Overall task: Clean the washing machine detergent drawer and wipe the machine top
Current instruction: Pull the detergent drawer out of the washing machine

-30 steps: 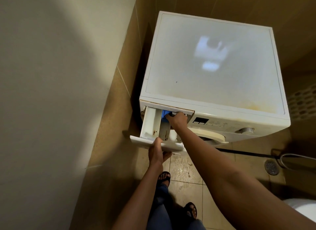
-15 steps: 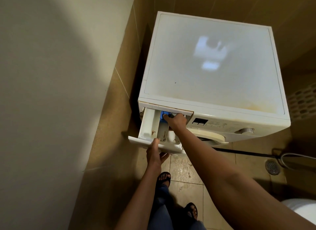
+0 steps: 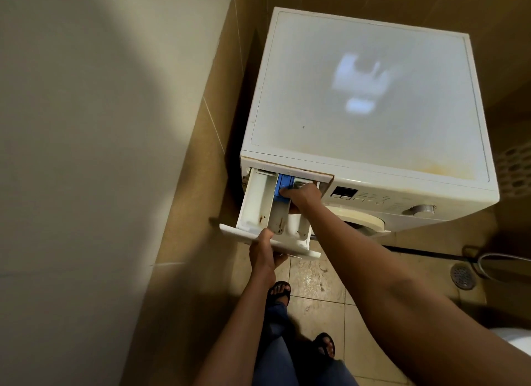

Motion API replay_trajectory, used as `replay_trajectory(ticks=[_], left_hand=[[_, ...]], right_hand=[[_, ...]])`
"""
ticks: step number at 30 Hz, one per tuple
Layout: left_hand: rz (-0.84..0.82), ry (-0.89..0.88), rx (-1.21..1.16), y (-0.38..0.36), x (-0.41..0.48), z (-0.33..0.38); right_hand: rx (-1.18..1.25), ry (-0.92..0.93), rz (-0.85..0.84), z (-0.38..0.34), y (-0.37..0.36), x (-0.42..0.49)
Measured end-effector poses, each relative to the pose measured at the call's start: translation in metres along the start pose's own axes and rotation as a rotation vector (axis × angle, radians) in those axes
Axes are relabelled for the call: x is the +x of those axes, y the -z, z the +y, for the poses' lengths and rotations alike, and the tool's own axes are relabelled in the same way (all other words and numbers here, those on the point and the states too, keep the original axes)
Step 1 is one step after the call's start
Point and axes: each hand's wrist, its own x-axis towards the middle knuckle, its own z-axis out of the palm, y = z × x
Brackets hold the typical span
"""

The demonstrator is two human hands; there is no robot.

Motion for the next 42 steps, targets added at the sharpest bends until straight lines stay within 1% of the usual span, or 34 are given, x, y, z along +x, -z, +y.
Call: replay_trajectory(ticks=[7,11,16,17,19,21,24,28,32,39,42], left_hand=[[-0.002,0.018,-0.019,0.012,-0.008,-0.019],[-0.013,0.038,-0.039,0.019,-0.019,-0.022],[-0.03,0.051,0.041,0.036,-0.033,-0.028],[-0.028,0.055,0.065,0.039,-0.037,-0.031],[-0.029,0.066,0.113,0.043,-0.045,-0.033],[-0.055,0.072,0.155,0.042,-0.051,-0.038],[-0.121,0.052,0.257,0.034,-0.059,-0.044],[-0.249,0.039,0.462,0.016,-0.075,-0.059],[-0.353,0.029,0.61,-0.009,-0.098,-0.08],[-0.527,0.011,0.835,-0.052,-0.16,-0.16],[-0.615,0.05,0.941,-0.061,-0.197,-0.211]], right_hand=[[-0.111,0.054,0.047,0.019,-0.002,-0.018],[-0.158,0.051,-0.036,0.022,0.005,-0.03],[-0.372,0.103,-0.118,0.019,0.038,-0.05],[-0.388,0.106,-0.133,0.021,0.048,-0.056],[-0.342,0.119,-0.132,0.028,0.068,-0.064],[-0.241,0.149,-0.063,0.041,0.092,-0.072],[-0.164,0.181,0.116,0.07,0.126,-0.079],[-0.081,0.16,0.302,0.121,0.174,-0.101],[0.049,0.128,0.493,0.177,0.219,-0.137],[0.26,0.078,0.782,0.308,0.288,-0.222],[0.359,0.027,0.884,0.379,0.309,-0.275]])
